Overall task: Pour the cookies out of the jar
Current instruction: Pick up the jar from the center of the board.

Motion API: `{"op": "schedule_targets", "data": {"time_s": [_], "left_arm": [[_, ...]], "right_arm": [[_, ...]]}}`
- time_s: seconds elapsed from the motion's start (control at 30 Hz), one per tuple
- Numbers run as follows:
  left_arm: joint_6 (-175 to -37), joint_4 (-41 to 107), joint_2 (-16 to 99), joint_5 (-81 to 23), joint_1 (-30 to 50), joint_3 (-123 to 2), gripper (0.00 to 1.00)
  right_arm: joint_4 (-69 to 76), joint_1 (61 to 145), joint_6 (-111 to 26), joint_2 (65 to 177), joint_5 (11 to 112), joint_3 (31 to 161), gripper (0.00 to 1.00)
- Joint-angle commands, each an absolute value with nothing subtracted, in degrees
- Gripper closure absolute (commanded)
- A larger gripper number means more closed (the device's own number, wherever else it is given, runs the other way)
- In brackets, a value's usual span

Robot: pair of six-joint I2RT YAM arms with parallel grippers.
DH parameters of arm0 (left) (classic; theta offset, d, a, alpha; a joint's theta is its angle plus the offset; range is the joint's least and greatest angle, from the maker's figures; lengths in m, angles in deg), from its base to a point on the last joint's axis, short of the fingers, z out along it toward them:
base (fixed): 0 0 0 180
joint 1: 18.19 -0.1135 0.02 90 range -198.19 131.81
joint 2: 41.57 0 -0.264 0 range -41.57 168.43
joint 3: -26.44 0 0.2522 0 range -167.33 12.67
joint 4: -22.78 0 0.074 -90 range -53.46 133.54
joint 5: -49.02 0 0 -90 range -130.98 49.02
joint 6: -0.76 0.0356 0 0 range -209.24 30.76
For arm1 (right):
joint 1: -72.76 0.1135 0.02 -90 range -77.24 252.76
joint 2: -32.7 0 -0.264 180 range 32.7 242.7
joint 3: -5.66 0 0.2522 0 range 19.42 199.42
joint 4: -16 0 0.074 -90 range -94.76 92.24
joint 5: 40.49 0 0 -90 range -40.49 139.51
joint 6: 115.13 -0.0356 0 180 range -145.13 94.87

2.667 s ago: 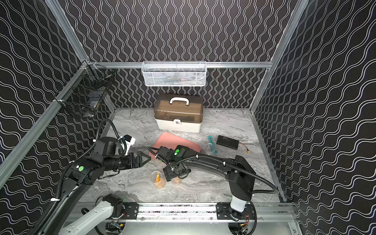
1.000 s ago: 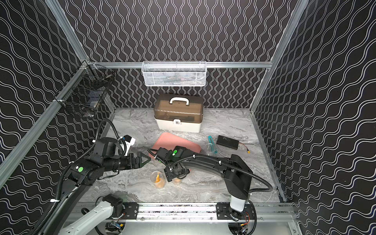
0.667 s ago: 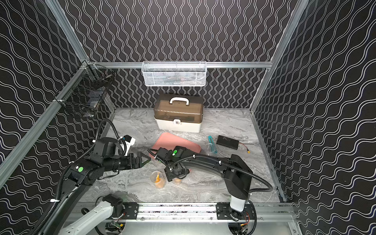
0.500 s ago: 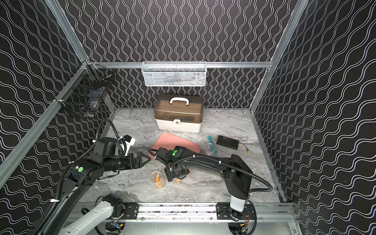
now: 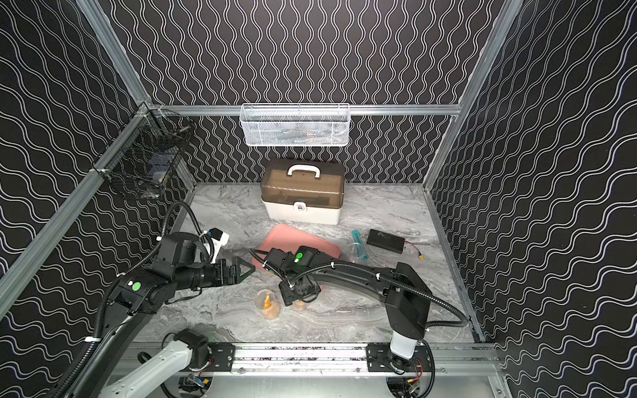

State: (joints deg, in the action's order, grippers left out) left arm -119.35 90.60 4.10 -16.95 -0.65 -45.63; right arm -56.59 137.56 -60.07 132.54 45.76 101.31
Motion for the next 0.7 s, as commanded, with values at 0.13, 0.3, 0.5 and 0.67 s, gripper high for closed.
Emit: {"op": "schedule_targets", "data": {"time_s": [0.13,0.3,0.5,0.67], "left_arm": [[-118.7,90.6,4.3,-17.5,-0.6,-46.6,0.01],[-118.9,90.5,4.0,-17.8,-0.6,-46.6,0.01],[-118.8,90.6,4.1,-18.2,-0.6,-47.1,0.01],[-119.4,90.4,4.0,-17.5,-0.6,-47.1,0.01]], "right_arm": [[-57.2,137.0,-61.2,129.3,45.5,101.7,0.31],[-56.6,136.0,-61.4,126.7,46.3,101.2,0.31],[-56.4,133.3,-60.9,123.7,47.0,99.4,0.31],[-54.5,128.9,-60.4,119.4,50.1,96.5,0.31]]}}
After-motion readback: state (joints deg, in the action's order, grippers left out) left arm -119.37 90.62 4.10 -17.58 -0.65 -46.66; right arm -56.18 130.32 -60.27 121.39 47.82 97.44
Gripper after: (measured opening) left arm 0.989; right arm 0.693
